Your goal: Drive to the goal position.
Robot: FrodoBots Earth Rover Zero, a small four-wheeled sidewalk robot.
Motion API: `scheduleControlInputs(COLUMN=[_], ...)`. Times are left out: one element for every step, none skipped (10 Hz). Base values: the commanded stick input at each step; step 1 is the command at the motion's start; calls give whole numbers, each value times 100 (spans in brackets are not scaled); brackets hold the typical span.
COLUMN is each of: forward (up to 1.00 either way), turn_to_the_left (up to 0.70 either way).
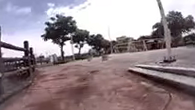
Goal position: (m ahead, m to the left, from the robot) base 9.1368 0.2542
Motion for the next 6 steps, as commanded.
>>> scheduleControlInputs(forward=[100, 100, 100, 100, 100, 100], turn_to_the_left=[27, 27, 27, 27, 21, 6])
